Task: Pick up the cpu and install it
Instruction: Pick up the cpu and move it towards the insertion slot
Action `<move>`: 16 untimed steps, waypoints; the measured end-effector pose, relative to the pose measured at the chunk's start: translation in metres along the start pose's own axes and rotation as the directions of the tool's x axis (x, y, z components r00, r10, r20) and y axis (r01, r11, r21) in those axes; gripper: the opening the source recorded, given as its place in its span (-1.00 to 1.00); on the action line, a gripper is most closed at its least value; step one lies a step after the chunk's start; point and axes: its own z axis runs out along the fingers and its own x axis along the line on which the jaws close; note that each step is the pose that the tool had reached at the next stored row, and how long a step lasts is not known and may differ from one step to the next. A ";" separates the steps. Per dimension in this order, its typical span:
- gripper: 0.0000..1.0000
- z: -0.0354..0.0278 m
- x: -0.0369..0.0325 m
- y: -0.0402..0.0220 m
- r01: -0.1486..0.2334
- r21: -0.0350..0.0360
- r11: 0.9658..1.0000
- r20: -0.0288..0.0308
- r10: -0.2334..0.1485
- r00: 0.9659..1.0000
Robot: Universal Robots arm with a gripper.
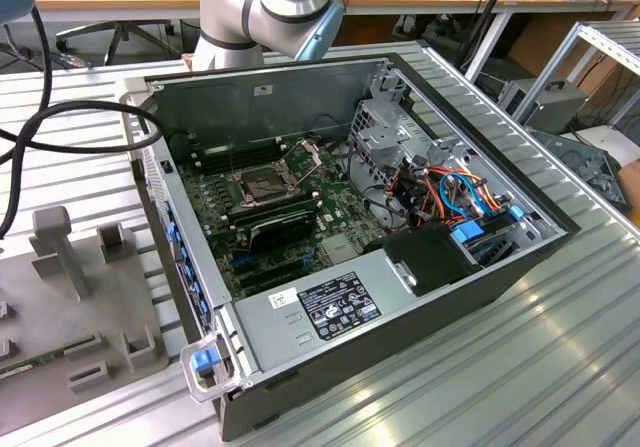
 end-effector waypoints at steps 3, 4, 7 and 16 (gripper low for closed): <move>0.09 -0.0009 0.0000 0.0001 0.000 -0.001 1.000 0.000 0.000 1.000; 0.09 -0.0012 0.0001 0.0001 0.000 -0.001 1.000 0.000 0.000 1.000; 0.09 -0.0019 0.0001 0.0001 0.000 -0.002 1.000 0.000 0.000 1.000; 0.09 -0.0047 0.0002 0.0003 0.000 -0.006 1.000 0.000 0.000 1.000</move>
